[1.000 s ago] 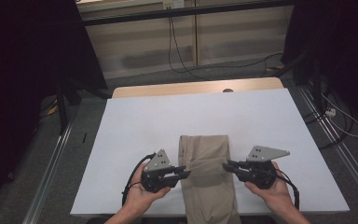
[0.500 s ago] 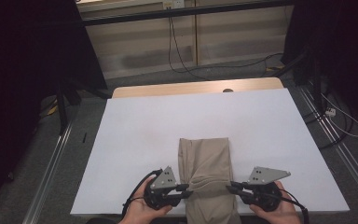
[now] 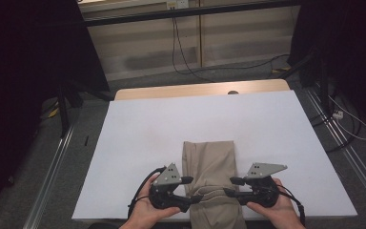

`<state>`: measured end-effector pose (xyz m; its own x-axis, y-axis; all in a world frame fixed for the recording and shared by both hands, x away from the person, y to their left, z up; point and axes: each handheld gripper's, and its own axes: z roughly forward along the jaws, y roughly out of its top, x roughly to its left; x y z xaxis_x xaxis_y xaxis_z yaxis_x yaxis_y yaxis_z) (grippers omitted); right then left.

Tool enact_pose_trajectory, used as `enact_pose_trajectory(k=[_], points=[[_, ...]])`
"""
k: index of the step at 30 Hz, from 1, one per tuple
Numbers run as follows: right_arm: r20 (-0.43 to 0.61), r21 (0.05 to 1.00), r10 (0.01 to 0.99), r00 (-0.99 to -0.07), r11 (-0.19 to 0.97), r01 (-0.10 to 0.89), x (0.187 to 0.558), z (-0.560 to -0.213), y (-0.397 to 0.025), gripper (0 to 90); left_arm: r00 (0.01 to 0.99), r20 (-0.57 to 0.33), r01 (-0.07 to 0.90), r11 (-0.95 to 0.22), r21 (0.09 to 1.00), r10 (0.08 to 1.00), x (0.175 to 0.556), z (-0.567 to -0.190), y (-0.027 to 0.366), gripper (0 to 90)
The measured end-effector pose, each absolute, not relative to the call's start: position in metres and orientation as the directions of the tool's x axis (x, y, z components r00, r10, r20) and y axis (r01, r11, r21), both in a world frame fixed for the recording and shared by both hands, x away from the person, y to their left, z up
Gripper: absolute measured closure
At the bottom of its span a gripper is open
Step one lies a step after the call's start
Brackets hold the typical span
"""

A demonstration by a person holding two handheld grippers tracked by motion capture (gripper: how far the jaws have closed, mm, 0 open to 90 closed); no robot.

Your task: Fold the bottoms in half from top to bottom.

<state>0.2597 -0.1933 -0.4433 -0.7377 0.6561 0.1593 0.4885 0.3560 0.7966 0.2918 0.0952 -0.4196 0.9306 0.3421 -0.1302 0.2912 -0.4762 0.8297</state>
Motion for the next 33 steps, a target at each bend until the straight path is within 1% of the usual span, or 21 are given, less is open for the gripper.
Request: enact_pose_trajectory(k=[2,5,6,9,11,12,13,15,16,18,19,20,22,24,26,27,28,29,30,31,33], points=[[0.162,0.777,0.649,-0.744,0.381,0.502,0.257,-0.448,-0.193,74.5,0.929,-0.126,0.291,-0.474,0.831,0.349,0.295,-0.421,0.092,39.2],[0.155,0.772,0.627,-0.763,0.405,0.489,0.246,-0.449,-0.193,82.8,0.931,-0.139,0.300,-0.491,0.818,0.337,0.295,-0.428,0.090,44.4],[0.156,0.771,0.617,-0.772,0.412,0.485,0.242,-0.448,-0.193,83.6,0.935,-0.123,0.288,-0.512,0.809,0.331,0.293,-0.430,0.089,47.9],[0.139,0.768,0.594,-0.792,0.440,0.465,0.231,-0.449,-0.190,82.8,0.944,-0.116,0.276,-0.544,0.792,0.310,0.287,-0.436,0.088,48.2],[0.123,0.764,0.584,-0.802,0.461,0.452,0.226,-0.448,-0.187,82.0,0.949,-0.094,0.256,-0.568,0.782,0.300,0.283,-0.440,0.089,55.4],[0.108,0.763,0.583,-0.806,0.471,0.443,0.225,-0.448,-0.186,81.4,0.955,-0.100,0.250,-0.582,0.774,0.278,0.281,-0.442,0.090,56.9],[0.095,0.759,0.581,-0.809,0.483,0.436,0.223,-0.448,-0.184,80.3,0.963,-0.095,0.232,-0.594,0.770,0.253,0.278,-0.444,0.091,63.8],[0.109,0.754,0.573,-0.812,0.485,0.443,0.221,-0.450,-0.183,76.9,0.969,-0.095,0.219,-0.617,0.756,0.227,0.272,-0.447,0.091,71.4],[0.118,0.750,0.565,-0.816,0.488,0.447,0.220,-0.450,-0.182,75.4,0.975,-0.077,0.196,-0.636,0.746,0.210,0.269,-0.447,0.091,72.9],[0.125,0.744,0.556,-0.822,0.496,0.448,0.218,-0.451,-0.181,71.6,0.973,-0.093,0.211,-0.649,0.731,0.212,0.264,-0.448,0.091,73.2],[0.138,0.745,0.553,-0.821,0.488,0.454,0.217,-0.451,-0.181,67.1,0.975,-0.098,0.207,-0.649,0.732,0.200,0.262,-0.448,0.092,71.8],[0.148,0.747,0.549,-0.823,0.483,0.457,0.217,-0.450,-0.181,64.8,0.974,-0.114,0.216,-0.649,0.729,0.197,0.262,-0.447,0.092,68.5],[0.150,0.757,0.555,-0.818,0.468,0.456,0.217,-0.447,-0.182,56.9,0.963,-0.162,0.264,-0.621,0.738,0.217,0.259,-0.443,0.094,56.2],[0.172,0.769,0.569,-0.804,0.432,0.470,0.221,-0.444,-0.185,52.9,0.964,-0.172,0.260,-0.598,0.758,0.202,0.258,-0.438,0.094,54.1],[0.184,0.783,0.587,-0.788,0.397,0.478,0.227,-0.441,-0.190,47.3,0.960,-0.164,0.268,-0.574,0.774,0.227,0.262,-0.432,0.095,46.9],[0.192,0.791,0.598,-0.778,0.376,0.484,0.231,-0.439,-0.192,44.1,0.958,-0.168,0.274,-0.560,0.782,0.233,0.265,-0.429,0.097,46.3],[0.201,0.802,0.598,-0.776,0.354,0.481,0.235,-0.436,-0.195,44.7,0.955,-0.164,0.277,-0.544,0.792,0.248,0.268,-0.426,0.098,46.0],[0.210,0.811,0.599,-0.773,0.335,0.480,0.240,-0.434,-0.198,44.2,0.949,-0.145,0.277,-0.527,0.803,0.279,0.272,-0.423,0.100,43.9],[0.207,0.813,0.613,-0.762,0.325,0.483,0.245,-0.433,-0.200,42.6,0.939,-0.130,0.285,-0.510,0.811,0.318,0.277,-0.421,0.102,39.7],[0.177,0.812,0.640,-0.748,0.335,0.479,0.257,-0.430,-0.202,38.6,0.925,-0.119,0.300,-0.500,0.812,0.361,0.284,-0.419,0.103,30.2],[0.168,0.814,0.652,-0.740,0.331,0.476,0.262,-0.430,-0.203,36.6,0.892,-0.101,0.329,-0.481,0.813,0.440,0.301,-0.419,0.107,29.0]])
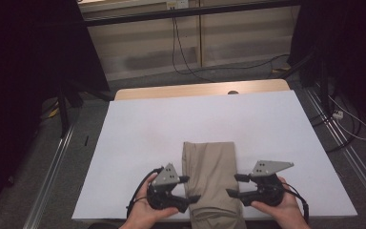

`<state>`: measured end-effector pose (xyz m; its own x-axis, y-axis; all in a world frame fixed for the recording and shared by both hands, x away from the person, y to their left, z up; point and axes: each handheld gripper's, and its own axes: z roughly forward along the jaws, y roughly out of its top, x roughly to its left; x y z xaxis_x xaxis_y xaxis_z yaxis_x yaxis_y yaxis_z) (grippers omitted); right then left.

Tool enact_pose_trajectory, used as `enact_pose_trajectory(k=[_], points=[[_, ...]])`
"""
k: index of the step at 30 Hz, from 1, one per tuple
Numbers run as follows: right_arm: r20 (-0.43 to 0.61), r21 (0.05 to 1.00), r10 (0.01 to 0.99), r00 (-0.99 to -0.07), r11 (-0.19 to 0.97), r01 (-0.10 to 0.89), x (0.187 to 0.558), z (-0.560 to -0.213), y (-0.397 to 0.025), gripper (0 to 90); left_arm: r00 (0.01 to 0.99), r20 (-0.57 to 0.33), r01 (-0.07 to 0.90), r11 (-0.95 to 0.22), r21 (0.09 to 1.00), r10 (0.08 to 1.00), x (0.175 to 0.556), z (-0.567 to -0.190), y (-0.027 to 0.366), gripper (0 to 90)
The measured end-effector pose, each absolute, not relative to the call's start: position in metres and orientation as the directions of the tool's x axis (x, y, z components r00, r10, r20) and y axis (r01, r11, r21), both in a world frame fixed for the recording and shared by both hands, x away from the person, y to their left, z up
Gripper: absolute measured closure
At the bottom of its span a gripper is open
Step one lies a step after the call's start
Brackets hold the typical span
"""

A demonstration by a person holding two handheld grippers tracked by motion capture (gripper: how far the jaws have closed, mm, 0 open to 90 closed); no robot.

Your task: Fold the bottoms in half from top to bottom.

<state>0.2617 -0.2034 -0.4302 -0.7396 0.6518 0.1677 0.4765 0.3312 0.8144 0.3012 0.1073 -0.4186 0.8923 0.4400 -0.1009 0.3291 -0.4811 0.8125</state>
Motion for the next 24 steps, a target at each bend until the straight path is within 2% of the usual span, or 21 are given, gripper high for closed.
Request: enact_pose_trajectory(k=[2,5,13,18,21,24], points=[[0.130,0.812,0.692,-0.710,0.336,0.477,0.278,-0.431,-0.206,34.1,0.849,-0.079,0.355,-0.452,0.818,0.523,0.320,-0.421,0.112,24.7],[0.128,0.811,0.723,-0.679,0.318,0.491,0.298,-0.434,-0.211,34.6,0.811,-0.102,0.410,-0.435,0.802,0.576,0.345,-0.426,0.117,25.3],[0.090,0.822,0.763,-0.640,0.306,0.480,0.345,-0.429,-0.218,38.8,0.797,-0.086,0.413,-0.436,0.799,0.598,0.393,-0.432,0.106,23.2],[0.073,0.826,0.778,-0.624,0.304,0.475,0.375,-0.422,-0.219,47.4,0.770,-0.129,0.463,-0.409,0.786,0.624,0.423,-0.433,0.090,27.9],[0.098,0.824,0.792,-0.603,0.275,0.495,0.393,-0.427,-0.221,52.0,0.786,-0.044,0.417,-0.475,0.775,0.617,0.434,-0.434,0.081,33.4],[0.101,0.807,0.800,-0.591,0.281,0.519,0.406,-0.437,-0.218,53.9,0.756,-0.110,0.486,-0.440,0.755,0.646,0.443,-0.441,0.080,41.1]])
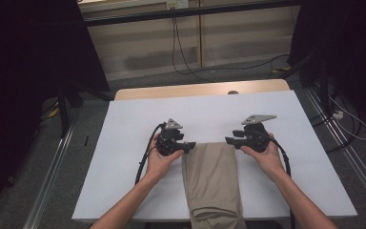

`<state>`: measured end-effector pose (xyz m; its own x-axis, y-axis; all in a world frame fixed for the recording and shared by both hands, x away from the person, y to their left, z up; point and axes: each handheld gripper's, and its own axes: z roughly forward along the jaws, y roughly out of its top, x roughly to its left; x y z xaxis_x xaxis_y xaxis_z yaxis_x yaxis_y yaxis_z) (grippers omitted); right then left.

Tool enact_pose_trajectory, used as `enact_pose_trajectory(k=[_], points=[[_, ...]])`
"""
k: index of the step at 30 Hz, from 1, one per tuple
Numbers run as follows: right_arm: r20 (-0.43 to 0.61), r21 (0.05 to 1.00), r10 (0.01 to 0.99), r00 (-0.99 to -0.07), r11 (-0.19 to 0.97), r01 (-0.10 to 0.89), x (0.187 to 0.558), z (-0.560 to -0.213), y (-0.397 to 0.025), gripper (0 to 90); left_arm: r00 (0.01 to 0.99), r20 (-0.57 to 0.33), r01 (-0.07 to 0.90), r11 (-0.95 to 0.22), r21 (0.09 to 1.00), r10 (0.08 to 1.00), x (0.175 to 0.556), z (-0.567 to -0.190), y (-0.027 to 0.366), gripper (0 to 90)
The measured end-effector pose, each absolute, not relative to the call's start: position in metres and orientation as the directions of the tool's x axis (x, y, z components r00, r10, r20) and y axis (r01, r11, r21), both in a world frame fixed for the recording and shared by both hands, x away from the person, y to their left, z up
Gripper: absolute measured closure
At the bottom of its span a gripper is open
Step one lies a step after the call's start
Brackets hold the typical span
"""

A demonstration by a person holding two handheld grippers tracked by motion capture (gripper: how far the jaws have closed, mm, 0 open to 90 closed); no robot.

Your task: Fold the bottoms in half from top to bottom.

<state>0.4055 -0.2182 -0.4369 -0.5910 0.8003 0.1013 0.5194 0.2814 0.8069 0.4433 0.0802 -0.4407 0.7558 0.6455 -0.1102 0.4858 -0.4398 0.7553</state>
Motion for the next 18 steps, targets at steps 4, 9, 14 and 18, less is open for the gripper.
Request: enact_pose_trajectory(k=[4,9,14,18], points=[[0.100,0.784,0.804,-0.586,0.299,0.544,0.412,-0.449,-0.212,52.6,0.753,-0.129,0.516,-0.458,0.724,0.645,0.448,-0.450,0.084,45.5],[0.077,0.748,0.806,-0.587,0.342,0.569,0.416,-0.461,-0.208,50.9,0.763,-0.109,0.512,-0.492,0.704,0.637,0.448,-0.456,0.087,50.5],[0.101,0.748,0.805,-0.584,0.326,0.578,0.413,-0.463,-0.213,50.1,0.754,-0.154,0.531,-0.456,0.714,0.638,0.445,-0.458,0.096,59.9],[0.108,0.742,0.798,-0.593,0.333,0.582,0.411,-0.463,-0.215,58.8,0.748,-0.184,0.540,-0.423,0.728,0.638,0.445,-0.457,0.098,63.8]])
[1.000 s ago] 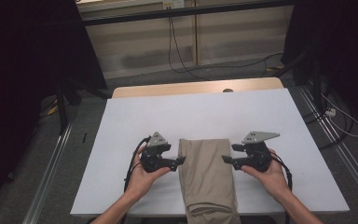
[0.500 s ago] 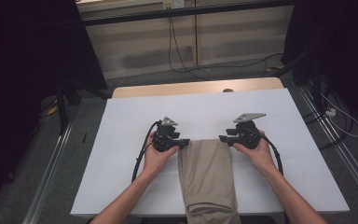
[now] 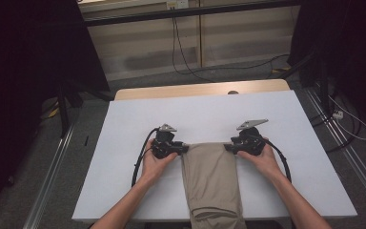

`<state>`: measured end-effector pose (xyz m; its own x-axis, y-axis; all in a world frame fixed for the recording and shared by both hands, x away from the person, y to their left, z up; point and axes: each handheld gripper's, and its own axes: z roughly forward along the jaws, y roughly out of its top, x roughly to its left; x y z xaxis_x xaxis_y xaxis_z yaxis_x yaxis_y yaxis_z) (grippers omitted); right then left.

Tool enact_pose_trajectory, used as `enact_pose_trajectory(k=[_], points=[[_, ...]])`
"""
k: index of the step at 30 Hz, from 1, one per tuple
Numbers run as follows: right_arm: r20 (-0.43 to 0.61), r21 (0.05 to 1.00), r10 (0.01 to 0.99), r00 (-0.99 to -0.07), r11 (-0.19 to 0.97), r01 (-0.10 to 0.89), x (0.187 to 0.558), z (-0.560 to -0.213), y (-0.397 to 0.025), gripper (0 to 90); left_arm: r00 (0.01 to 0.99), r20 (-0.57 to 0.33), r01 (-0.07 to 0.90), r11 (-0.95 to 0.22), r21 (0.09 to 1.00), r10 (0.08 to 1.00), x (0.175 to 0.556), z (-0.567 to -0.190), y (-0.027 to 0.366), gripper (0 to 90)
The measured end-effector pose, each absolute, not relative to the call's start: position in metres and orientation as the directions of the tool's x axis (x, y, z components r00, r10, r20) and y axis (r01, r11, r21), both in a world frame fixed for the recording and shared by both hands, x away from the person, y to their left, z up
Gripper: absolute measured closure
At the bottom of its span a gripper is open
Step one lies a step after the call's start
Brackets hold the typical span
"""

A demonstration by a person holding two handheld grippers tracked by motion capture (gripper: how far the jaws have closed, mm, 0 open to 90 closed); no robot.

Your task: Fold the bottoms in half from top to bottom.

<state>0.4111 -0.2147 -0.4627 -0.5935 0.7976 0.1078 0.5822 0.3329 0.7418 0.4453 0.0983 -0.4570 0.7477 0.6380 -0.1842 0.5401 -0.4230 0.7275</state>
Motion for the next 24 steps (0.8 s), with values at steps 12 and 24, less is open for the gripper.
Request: enact_pose_trajectory(k=[12,24], points=[[0.188,0.727,0.752,-0.632,0.327,0.605,0.409,-0.463,-0.216,82.8,0.785,-0.162,0.500,-0.458,0.735,0.598,0.438,-0.462,0.087,56.4],[0.167,0.801,0.782,-0.601,0.247,0.545,0.403,-0.433,-0.222,86.5,0.735,-0.268,0.541,-0.300,0.786,0.623,0.442,-0.436,0.100,83.3]])
